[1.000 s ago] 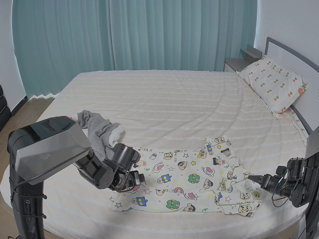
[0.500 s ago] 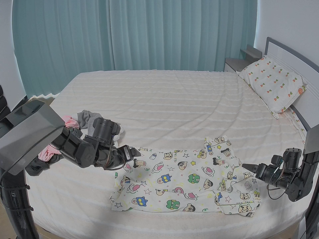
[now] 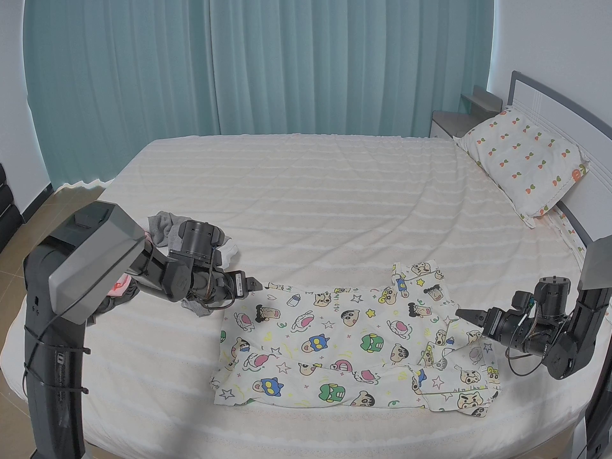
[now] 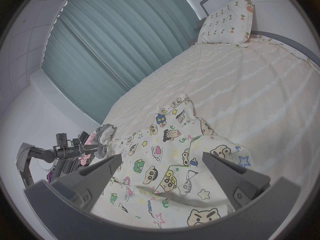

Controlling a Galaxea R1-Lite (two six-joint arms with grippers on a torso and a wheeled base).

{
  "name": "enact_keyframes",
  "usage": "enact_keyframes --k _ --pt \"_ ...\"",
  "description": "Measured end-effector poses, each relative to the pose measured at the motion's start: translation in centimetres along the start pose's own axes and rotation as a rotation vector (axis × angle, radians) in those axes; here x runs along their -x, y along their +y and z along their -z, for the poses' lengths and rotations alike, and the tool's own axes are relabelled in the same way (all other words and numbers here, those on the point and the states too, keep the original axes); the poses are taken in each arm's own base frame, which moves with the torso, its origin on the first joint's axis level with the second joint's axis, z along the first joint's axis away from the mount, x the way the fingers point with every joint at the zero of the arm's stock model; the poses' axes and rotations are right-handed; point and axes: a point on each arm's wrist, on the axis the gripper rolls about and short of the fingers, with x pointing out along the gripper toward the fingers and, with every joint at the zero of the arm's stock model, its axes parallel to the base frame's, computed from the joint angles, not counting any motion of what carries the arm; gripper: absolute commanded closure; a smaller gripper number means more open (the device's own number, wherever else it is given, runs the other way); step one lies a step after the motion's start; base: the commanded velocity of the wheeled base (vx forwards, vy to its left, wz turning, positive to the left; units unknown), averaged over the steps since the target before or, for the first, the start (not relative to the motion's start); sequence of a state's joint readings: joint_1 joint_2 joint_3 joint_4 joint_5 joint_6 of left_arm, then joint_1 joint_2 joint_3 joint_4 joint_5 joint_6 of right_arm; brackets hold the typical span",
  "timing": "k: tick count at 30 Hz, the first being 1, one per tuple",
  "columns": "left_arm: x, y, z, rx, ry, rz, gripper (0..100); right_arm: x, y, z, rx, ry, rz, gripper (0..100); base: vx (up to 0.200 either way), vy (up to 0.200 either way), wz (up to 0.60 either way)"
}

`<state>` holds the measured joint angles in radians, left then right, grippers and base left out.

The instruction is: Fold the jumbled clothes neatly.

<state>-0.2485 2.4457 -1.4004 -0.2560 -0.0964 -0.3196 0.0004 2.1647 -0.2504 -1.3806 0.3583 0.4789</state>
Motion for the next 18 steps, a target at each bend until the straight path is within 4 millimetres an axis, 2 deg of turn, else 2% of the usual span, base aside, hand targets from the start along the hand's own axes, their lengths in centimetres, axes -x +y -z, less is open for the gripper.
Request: enact_keyframes --k 5,9,18 --pt "-2.7 0.5 0.8 0.0 0.022 -0.003 0 0.4 -0.1 0.5 -0.005 0.017 0.007 0 0.0 0.0 0.0" --pt "-4.1 0.5 1.2 0.003 0.031 -0.004 0 0.5 0.1 0.8 0.0 0.029 0.006 0 0.0 0.0 0.0" --pt "-4.9 0.8 1.9 0.007 0.067 -0.029 0 0.5 0.2 1.0 0.002 0.037 0.005 0 0.0 0.0 0.0"
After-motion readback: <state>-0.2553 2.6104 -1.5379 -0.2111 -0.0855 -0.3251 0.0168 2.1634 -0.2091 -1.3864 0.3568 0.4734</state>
